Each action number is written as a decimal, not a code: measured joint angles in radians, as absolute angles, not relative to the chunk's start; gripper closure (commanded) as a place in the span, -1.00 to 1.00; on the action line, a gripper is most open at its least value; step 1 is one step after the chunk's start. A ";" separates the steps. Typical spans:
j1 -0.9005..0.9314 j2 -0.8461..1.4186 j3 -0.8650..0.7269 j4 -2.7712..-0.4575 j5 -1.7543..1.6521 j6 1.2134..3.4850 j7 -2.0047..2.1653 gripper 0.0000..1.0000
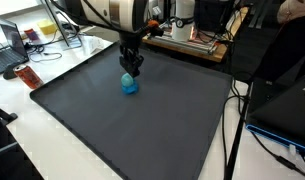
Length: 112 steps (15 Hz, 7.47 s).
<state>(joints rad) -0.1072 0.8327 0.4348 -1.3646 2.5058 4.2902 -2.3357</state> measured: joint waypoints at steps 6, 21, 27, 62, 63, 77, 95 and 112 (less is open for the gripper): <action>-0.111 0.822 0.431 -1.370 2.505 4.269 -2.334 0.07; -0.111 0.820 0.431 -1.372 2.505 4.265 -2.334 0.57; -0.221 0.709 0.539 -1.482 2.505 4.236 -2.393 0.07; 0.223 0.517 0.290 -1.839 2.121 3.939 -1.671 0.57; 0.238 0.534 0.289 -1.844 2.094 3.949 -1.635 0.57; 0.318 0.684 0.272 -1.865 1.831 4.051 -1.347 0.57; 0.114 0.610 0.399 -1.721 2.160 4.084 -1.721 0.57; -0.099 0.709 0.486 -1.347 2.508 4.209 -2.301 0.57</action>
